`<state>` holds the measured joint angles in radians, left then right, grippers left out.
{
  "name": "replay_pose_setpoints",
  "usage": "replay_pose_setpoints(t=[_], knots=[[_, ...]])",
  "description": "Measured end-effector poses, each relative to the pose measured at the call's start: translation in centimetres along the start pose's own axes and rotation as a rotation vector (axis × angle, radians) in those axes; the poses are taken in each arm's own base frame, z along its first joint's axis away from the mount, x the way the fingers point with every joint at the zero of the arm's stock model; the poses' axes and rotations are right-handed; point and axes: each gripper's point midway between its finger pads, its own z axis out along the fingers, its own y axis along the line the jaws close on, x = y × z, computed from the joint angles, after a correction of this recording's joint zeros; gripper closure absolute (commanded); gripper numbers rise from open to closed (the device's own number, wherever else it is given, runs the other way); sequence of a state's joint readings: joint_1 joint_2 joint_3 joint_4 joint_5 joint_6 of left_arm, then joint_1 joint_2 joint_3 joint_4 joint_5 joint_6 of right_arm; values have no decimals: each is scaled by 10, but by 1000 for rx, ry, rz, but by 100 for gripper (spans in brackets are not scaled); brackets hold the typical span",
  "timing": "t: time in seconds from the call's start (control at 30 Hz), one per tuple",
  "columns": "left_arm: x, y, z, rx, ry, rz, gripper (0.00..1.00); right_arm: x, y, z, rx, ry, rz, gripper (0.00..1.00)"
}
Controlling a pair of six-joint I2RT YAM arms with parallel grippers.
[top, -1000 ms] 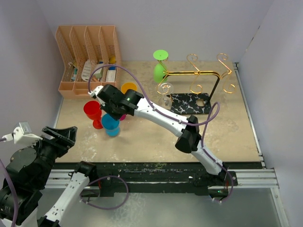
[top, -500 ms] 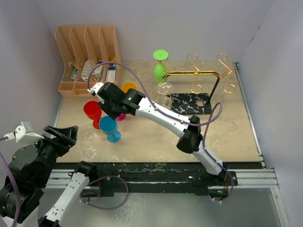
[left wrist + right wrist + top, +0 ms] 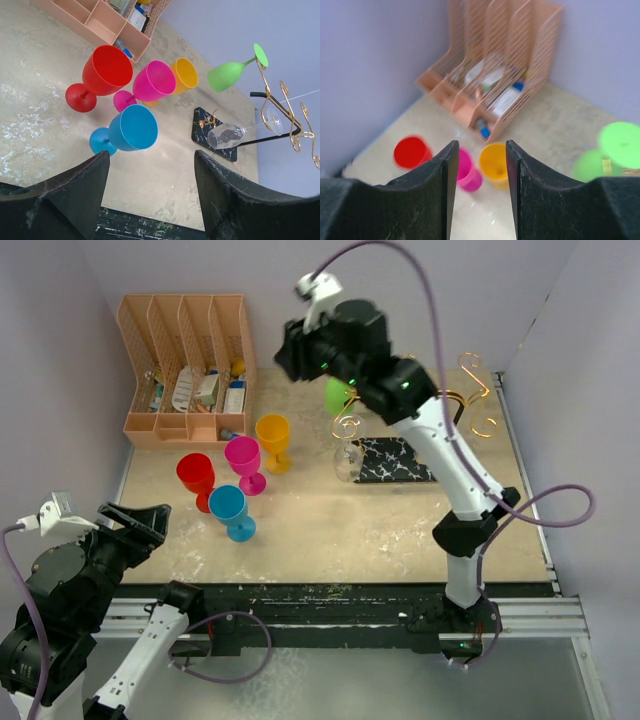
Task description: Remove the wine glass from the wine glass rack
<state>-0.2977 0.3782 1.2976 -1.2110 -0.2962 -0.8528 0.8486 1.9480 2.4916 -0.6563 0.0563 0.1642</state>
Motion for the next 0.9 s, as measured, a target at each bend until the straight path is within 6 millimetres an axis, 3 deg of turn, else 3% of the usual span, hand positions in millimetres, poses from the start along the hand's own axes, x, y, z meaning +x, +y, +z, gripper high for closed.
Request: replay_pose_setpoints(t=[0.1, 0.23, 0.33, 0.5, 0.57, 0.67, 0.9], knots=[[-1, -3, 0, 12, -2, -3, 28, -38, -62, -11, 80, -117, 78, 55], [-2, -8, 2, 36, -5, -7, 28, -51, -127, -12, 90, -182, 212, 57], [1, -10, 4, 46, 5, -4, 28, -37, -178, -5, 63, -187, 361, 57], [3, -13, 5, 61, 16, -5, 28, 20, -269, 9, 90, -152, 612, 57], [3, -14, 6, 63, 15, -5, 28, 37, -285, 16, 106, -132, 673, 57], [7, -12, 11, 56, 27, -2, 28, 51, -290, 26, 110, -108, 726, 57], [9, -14, 17, 51, 38, 2, 28, 46, -281, 37, 88, -103, 721, 58]])
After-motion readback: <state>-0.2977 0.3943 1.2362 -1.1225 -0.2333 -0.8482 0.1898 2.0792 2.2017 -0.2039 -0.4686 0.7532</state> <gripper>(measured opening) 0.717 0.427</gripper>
